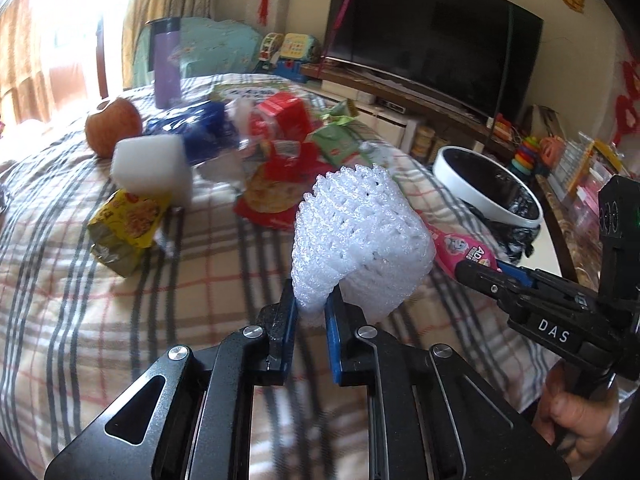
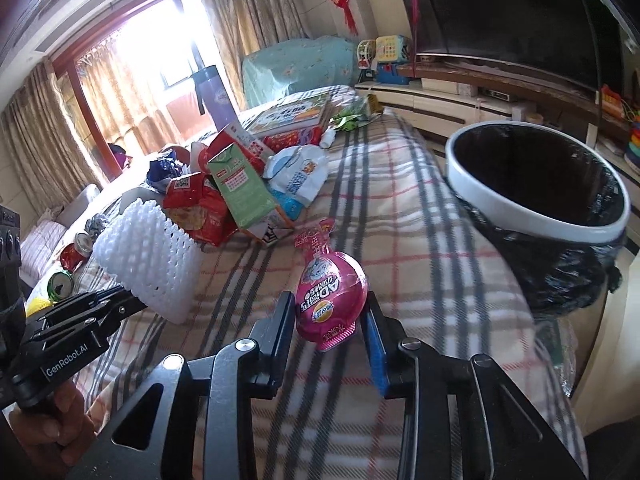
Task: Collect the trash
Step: 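Grasp the pink bottle with the right tool while the left tool grasps the white foam net, then carry both items over the bin and open both tools to drop them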
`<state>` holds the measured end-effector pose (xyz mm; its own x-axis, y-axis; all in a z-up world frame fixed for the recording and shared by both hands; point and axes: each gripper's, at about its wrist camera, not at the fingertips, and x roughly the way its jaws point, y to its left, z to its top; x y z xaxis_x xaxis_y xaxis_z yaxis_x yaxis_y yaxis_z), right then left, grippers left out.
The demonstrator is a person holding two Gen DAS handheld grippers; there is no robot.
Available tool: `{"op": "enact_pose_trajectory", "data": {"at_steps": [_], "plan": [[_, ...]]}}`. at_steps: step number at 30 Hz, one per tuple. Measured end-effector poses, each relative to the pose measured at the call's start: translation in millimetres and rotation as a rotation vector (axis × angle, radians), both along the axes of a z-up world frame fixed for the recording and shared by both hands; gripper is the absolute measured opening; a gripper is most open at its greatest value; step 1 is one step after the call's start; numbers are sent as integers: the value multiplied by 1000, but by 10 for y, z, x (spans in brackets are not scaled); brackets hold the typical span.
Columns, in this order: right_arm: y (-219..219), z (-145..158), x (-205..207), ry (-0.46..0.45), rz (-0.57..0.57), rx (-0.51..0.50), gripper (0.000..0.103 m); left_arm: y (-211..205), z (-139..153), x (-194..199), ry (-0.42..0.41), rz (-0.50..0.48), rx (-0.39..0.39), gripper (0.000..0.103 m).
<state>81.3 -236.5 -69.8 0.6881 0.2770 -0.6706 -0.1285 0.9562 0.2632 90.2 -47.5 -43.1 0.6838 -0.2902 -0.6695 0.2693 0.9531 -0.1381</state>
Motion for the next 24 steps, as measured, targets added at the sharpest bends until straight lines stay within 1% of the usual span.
{"op": "enact_pose_trajectory", "data": {"at_steps": [6, 13, 24], "plan": [[-188, 59, -120, -17, -36, 8, 33, -252, 47, -62, -8, -53, 10, 12], [-400, 141, -236, -47, -78, 21, 31, -521, 84, -21, -11, -100, 26, 12], [-661, 237, -278, -76, -120, 43, 30, -905, 198, 46, -27, -163, 39, 12]]}}
